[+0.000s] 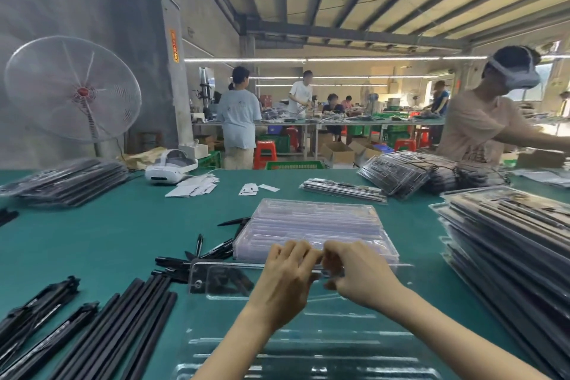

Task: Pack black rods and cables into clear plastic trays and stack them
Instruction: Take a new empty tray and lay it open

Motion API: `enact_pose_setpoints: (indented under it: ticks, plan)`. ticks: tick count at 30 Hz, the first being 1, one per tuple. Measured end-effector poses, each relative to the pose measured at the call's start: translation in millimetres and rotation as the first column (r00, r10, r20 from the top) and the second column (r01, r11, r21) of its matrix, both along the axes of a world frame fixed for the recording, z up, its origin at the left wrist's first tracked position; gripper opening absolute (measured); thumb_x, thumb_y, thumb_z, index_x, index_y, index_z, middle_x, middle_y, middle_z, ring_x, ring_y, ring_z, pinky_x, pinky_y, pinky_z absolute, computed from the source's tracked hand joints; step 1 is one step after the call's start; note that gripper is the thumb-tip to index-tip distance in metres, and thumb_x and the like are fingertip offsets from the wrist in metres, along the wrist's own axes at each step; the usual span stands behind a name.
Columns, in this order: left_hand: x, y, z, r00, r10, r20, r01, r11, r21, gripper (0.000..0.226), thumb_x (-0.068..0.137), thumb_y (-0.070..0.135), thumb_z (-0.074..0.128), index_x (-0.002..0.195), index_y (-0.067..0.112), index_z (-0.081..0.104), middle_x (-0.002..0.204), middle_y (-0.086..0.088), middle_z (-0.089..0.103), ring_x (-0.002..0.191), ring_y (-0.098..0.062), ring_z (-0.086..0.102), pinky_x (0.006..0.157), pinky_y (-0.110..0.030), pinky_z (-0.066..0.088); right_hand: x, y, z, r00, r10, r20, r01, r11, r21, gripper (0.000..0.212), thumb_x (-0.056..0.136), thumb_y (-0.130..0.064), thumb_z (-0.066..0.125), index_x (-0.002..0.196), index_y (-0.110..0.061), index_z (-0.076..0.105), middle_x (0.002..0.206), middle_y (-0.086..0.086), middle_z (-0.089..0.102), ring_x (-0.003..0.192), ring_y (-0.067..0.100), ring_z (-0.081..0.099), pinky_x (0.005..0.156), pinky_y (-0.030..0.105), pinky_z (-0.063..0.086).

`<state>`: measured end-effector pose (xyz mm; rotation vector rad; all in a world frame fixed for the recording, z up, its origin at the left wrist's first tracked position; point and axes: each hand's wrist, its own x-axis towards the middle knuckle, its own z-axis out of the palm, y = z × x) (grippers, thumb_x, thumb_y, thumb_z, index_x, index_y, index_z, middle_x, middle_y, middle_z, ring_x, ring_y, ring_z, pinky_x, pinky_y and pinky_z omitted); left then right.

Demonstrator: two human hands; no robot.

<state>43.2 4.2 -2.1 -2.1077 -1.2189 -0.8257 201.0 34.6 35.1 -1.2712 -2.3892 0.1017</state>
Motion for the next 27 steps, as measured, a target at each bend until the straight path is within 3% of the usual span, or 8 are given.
enact_pose_setpoints:
  ticks: [4,7,12,15,18,21,24,27]
  plan:
    - [-1.3,-4.9,11.6,0.998,0.068,0.018,-0.067,0.997,-0.028,0.033,0.061,0.035,0.086,0.076,0.022,0.06,0.077,0.007,0.056,0.068,-0.015,0.056,0.059,-0.025,0.046,1.0,2.3,-1.8,0.996,0.05,-0.071,-0.054,0.997,-0.055,0.038,0.07,-0.014,0.076,0.068,-0.029,0.041,0.07,-0.009,0.058,0.072,0.017,0.056,0.067,0.029,0.048]
    - [-1.8,-6.6,19.0,0.994,0.101,-0.046,-0.101,0.995,0.007,0.034,0.06,0.039,0.086,0.072,0.022,0.059,0.073,0.008,0.056,0.064,-0.014,0.054,0.057,-0.024,0.043,6.3,6.9,5.5,0.989,0.093,-0.119,-0.116,0.973,-0.199,0.037,0.07,-0.013,0.077,0.069,-0.031,0.045,0.066,-0.011,0.056,0.061,0.004,0.05,0.06,0.017,0.041]
    - [1.4,-10.1,18.6,0.998,0.059,-0.034,-0.057,0.996,0.068,0.037,0.058,0.034,0.088,0.079,0.024,0.059,0.075,0.009,0.057,0.066,-0.016,0.053,0.058,-0.026,0.039,20.0,20.0,39.8,0.953,0.127,-0.274,-0.268,0.774,-0.574,0.011,0.094,-0.023,0.058,0.104,-0.025,0.061,0.075,-0.005,0.068,0.066,0.005,0.061,0.06,0.014,0.043]
    - [5.0,-11.5,16.4,1.0,0.022,-0.022,-0.02,0.994,0.105,0.036,0.061,0.029,0.086,0.083,0.025,0.058,0.074,0.01,0.056,0.069,-0.016,0.047,0.064,-0.028,0.028,18.1,27.8,46.1,0.976,0.166,-0.138,-0.214,0.676,-0.705,0.021,0.095,-0.03,0.057,0.079,-0.021,0.067,0.073,-0.002,0.065,0.072,0.016,0.053,0.059,0.023,0.034]
    - [7.2,-12.2,17.0,0.999,0.031,-0.031,-0.027,0.992,0.12,0.03,0.061,0.028,0.085,0.078,0.024,0.059,0.073,0.009,0.055,0.073,-0.015,0.039,0.063,-0.029,0.025,17.7,34.9,47.4,0.974,0.176,-0.144,-0.223,0.611,-0.76,0.025,0.09,-0.024,0.062,0.067,-0.021,0.069,0.065,-0.003,0.06,0.063,0.011,0.048,0.054,0.023,0.029]
    - [6.0,-12.6,14.7,0.999,0.044,-0.032,-0.04,0.993,0.109,0.029,0.06,0.028,0.085,0.075,0.024,0.06,0.074,0.009,0.056,0.074,-0.015,0.038,0.064,-0.029,0.026,14.5,36.8,47.7,0.965,0.239,-0.106,-0.246,0.693,-0.677,0.02,0.09,-0.018,0.06,0.073,-0.015,0.069,0.06,-0.006,0.06,0.055,0.006,0.049,0.05,0.018,0.035]
    - [2.8,-12.3,15.6,0.999,0.025,-0.031,-0.021,0.994,0.106,0.029,0.062,0.029,0.083,0.078,0.023,0.06,0.076,0.008,0.057,0.075,-0.015,0.039,0.066,-0.027,0.027,3.2,39.8,42.2,0.944,0.329,0.036,-0.254,0.789,-0.56,0.024,0.096,-0.016,0.051,0.082,-0.002,0.065,0.068,0.005,0.056,0.062,0.014,0.045,0.06,0.027,0.036]
    - [2.6,-15.1,22.0,0.999,-0.005,-0.046,0.011,0.993,0.121,0.028,0.067,0.027,0.078,0.083,0.023,0.055,0.076,0.005,0.055,0.073,-0.016,0.044,0.066,-0.026,0.028,-3.3,47.5,42.9,0.948,0.297,0.116,-0.173,0.786,-0.594,0.029,0.1,-0.015,0.041,0.073,-0.013,0.052,0.067,0.0,0.048,0.06,0.011,0.039,0.058,0.025,0.033]
